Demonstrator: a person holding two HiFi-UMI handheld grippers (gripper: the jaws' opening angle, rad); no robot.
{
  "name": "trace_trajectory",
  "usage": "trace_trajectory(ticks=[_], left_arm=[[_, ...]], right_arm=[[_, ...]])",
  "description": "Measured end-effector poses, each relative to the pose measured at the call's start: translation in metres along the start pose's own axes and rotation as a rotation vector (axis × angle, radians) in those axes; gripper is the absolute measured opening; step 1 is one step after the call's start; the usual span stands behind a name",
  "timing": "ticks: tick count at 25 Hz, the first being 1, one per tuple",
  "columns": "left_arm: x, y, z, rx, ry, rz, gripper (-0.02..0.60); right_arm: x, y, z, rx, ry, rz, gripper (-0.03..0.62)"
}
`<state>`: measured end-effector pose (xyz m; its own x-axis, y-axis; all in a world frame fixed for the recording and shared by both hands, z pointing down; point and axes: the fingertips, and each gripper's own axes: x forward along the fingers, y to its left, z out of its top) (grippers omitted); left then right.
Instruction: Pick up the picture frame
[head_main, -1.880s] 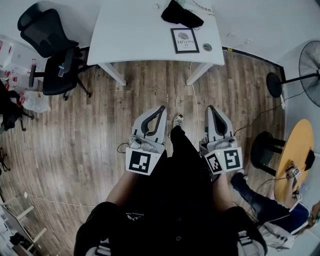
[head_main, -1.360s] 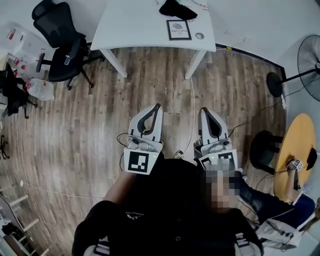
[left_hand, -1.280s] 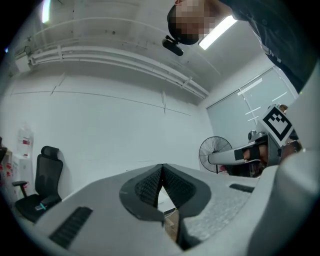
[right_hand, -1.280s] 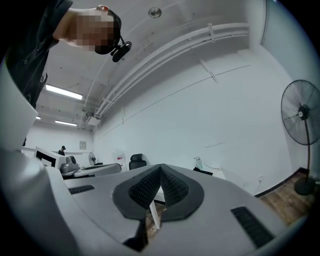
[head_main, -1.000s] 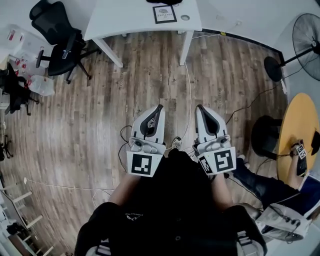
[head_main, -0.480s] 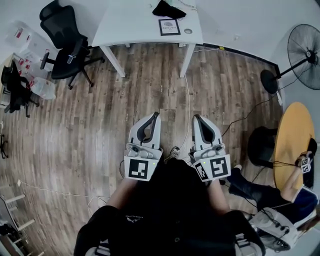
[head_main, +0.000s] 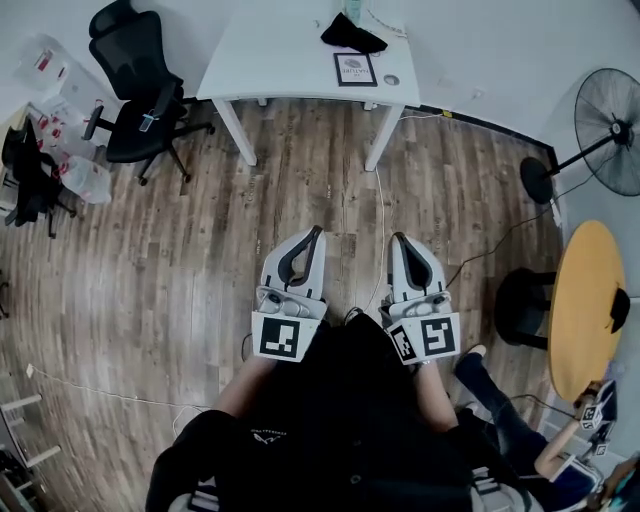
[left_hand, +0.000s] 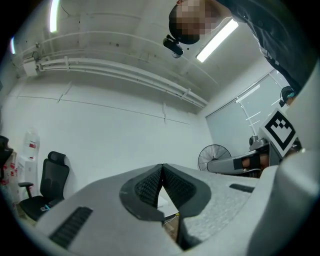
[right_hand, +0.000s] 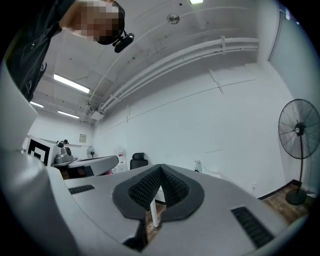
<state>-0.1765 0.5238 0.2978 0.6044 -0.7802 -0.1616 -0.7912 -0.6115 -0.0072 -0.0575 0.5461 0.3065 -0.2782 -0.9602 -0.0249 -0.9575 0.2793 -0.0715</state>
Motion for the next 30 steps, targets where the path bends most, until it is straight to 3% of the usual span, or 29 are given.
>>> trace_trajectory(ticks=[9,17,30], left_arm=[[0.008,0.04,-0.004,-0.017,0.003,0.026,0.006],[0.042,0.055,-0.015,-0.008,0.012,0.032,0.006],[0.137,0.081,-0.034,0.008,0.031,0.057,0.006]], right_arm=[[0.037,0.015,0.003,-0.015,-0.007,0.008,-0.002],[0.072,-0.027,-0.007,0.025,-0.001,-0.046,-0.002],[0.157,-0.08,-0.011,0.017,0.008,0.011,-0.002]])
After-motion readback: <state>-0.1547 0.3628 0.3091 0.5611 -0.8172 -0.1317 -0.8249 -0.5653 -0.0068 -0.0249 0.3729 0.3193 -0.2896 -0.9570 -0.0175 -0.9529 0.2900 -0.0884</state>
